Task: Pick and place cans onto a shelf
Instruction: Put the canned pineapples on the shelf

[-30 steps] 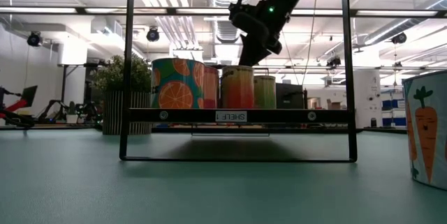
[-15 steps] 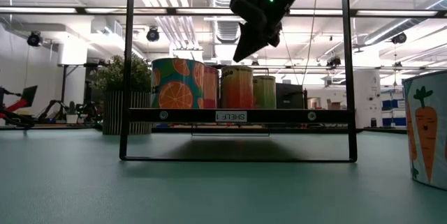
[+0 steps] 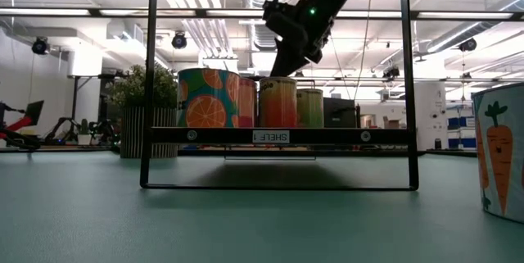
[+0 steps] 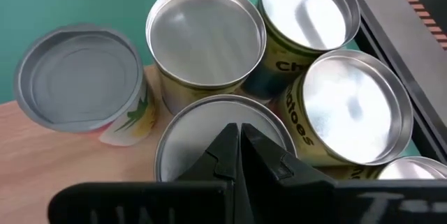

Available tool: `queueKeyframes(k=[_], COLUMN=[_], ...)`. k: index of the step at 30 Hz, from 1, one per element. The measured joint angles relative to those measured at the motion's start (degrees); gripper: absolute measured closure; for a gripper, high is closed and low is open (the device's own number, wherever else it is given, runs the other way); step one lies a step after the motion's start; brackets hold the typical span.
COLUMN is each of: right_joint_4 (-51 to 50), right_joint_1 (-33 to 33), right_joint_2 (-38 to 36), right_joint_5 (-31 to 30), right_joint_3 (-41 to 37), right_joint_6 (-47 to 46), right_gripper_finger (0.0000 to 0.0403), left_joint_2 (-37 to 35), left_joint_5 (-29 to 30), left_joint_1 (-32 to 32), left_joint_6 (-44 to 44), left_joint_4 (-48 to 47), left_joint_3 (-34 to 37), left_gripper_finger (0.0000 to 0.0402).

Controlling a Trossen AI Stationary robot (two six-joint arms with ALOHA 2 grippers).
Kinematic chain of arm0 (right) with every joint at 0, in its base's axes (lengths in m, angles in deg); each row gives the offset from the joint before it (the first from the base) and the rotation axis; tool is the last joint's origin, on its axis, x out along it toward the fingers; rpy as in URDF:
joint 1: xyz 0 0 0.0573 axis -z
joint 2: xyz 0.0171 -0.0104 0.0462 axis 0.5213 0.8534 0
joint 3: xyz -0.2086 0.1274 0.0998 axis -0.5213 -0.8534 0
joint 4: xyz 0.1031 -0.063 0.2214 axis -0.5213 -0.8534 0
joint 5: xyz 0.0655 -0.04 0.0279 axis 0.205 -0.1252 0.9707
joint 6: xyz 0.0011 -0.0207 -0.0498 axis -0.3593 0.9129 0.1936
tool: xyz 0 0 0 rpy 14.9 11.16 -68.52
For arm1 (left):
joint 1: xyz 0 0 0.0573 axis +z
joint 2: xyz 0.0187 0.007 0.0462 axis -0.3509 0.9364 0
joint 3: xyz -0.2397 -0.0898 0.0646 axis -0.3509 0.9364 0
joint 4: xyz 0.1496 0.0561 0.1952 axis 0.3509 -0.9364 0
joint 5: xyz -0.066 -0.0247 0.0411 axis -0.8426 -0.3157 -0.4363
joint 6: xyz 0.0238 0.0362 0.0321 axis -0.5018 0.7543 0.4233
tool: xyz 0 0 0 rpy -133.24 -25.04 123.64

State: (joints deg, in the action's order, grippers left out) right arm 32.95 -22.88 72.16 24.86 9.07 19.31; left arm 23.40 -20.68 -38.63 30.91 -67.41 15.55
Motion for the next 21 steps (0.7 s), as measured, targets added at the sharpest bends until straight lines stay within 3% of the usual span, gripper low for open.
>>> queueKeyframes(k=[21], right_joint_4=[0.73], right_joint_1=[0.02], right_joint_2=[1.73], right_joint_5=[-0.79], right_joint_3=[0.22], right_joint_6=[-0.58], right_gripper_finger=[0.0394], left_joint_2=[-0.04], left_joint_5=[0.04], left_joint_1=[0.0], left_joint_6=[-0.02], left_joint_4=[-0.02], left_joint_3=[0.0], left_gripper_finger=[0.0393])
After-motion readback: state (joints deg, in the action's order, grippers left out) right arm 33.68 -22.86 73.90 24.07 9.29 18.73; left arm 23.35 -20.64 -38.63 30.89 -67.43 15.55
